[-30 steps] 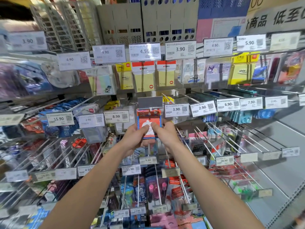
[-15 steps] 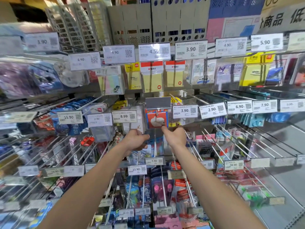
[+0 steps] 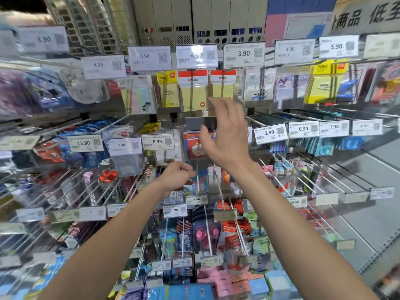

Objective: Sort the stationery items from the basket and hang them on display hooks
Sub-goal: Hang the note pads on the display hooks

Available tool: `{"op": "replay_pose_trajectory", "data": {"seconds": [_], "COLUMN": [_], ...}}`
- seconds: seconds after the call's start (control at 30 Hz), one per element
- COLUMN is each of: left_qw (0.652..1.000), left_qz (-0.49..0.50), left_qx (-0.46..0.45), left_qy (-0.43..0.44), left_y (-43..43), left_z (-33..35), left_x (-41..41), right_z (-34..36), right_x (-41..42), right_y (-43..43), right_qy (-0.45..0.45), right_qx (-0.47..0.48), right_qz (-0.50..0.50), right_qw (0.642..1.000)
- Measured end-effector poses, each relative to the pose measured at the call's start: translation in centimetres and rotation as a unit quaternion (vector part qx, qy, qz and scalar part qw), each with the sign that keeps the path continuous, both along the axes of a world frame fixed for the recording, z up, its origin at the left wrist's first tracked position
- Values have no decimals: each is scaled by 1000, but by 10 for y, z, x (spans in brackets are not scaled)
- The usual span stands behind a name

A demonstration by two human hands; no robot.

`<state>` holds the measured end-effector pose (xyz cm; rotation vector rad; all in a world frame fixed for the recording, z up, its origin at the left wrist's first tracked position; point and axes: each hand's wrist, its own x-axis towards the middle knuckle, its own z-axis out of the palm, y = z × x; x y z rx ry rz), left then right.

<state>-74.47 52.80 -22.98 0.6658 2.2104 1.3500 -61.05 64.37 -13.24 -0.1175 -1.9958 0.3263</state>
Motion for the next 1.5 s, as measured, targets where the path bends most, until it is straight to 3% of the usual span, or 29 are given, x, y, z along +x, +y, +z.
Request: {"op": "replay_pose_trajectory", "data": {"seconds": [0.07, 0.23, 0.4, 0.63, 0.77, 0.93, 1.2, 1.5], "left_qw": [1000, 1000, 999, 995, 992, 987, 973, 925], "left_qz": [-6, 5, 30, 74, 103, 98, 167, 335], "left_qx": [-1, 23, 29, 47, 34, -24, -120, -175], "left_qy": [5, 20, 32, 40, 71, 126, 107, 32], "left_y": [-3, -8, -11, -25, -58, -122, -296, -541], "left_z": [-1, -5, -6, -13, -21, -30, -54, -122], "left_x": [3, 10, 19, 35, 50, 62, 93, 217], "right_z": [-6, -34, -56, -79, -99, -122, -141, -185], "right_x": [2, 7, 10, 19, 14, 5, -17, 16], "right_y": [5, 6, 10, 10, 1, -36, -184, -438], "right_qy": [-80, -45, -175, -164, -318, -448, -519, -548], "right_qx": [5, 36, 62, 63, 6, 24, 91, 181], "right_qz": [-27, 16, 32, 117, 168, 208, 301, 420], "right_qw": [996, 998, 982, 978, 933, 869, 795, 700]}}
